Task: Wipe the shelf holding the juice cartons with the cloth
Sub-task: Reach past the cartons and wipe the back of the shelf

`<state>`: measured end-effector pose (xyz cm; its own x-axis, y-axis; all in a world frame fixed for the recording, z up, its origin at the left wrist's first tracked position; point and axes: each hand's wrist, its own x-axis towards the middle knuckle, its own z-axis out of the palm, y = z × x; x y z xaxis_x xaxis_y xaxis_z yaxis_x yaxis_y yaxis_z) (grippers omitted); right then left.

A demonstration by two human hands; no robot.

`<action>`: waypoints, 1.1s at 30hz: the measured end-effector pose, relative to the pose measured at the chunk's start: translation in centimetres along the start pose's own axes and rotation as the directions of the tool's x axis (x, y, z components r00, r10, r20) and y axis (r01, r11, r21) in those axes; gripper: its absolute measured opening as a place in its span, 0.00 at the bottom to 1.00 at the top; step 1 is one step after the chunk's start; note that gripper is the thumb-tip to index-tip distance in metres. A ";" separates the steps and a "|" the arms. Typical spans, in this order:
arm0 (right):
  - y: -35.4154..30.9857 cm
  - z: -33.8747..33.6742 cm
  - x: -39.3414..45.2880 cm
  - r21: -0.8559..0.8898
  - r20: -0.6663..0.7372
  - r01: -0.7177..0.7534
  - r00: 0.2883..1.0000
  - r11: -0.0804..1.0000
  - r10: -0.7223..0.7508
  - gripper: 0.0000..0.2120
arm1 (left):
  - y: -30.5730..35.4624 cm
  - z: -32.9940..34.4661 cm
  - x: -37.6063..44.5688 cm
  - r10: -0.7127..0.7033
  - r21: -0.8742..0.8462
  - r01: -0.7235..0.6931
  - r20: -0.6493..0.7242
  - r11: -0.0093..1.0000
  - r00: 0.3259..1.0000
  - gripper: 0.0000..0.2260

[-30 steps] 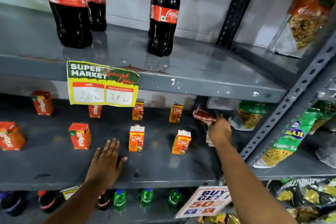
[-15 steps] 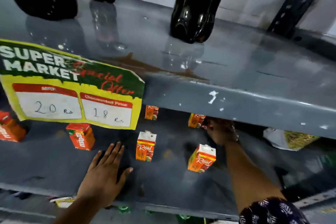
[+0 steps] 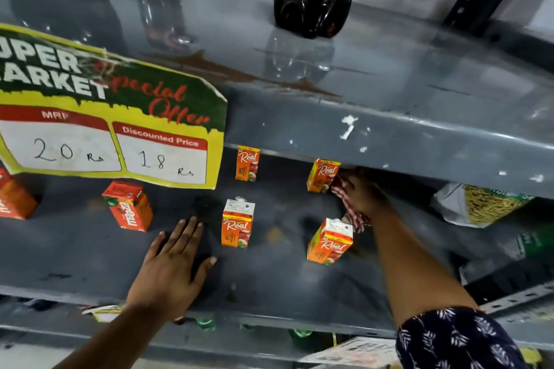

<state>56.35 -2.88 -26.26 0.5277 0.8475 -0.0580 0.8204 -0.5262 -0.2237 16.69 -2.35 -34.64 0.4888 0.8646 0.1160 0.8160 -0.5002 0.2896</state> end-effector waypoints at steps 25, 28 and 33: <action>1.6 5.3 -10.5 -0.129 0.048 -0.053 0.997 0.990 0.059 0.34 | -0.2 0.4 -0.1 0.022 0.018 -0.021 -0.030 1.000 0.999 0.35; 1.4 5.9 -13.2 -0.068 0.034 -0.104 0.994 0.992 0.107 0.29 | -0.1 0.1 -0.3 0.035 0.020 -0.035 -0.034 0.999 0.999 0.35; 1.3 6.2 -16.0 -0.017 0.060 -0.130 0.990 0.991 0.130 0.28 | 0.3 -0.1 -0.6 0.044 0.017 -0.044 -0.027 0.999 0.999 0.37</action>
<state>47.63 -16.64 -31.64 0.6160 0.7743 -0.1448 0.7487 -0.6326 -0.1980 16.58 -2.95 -34.50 0.5162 0.8425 0.1543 0.7988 -0.5385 0.2682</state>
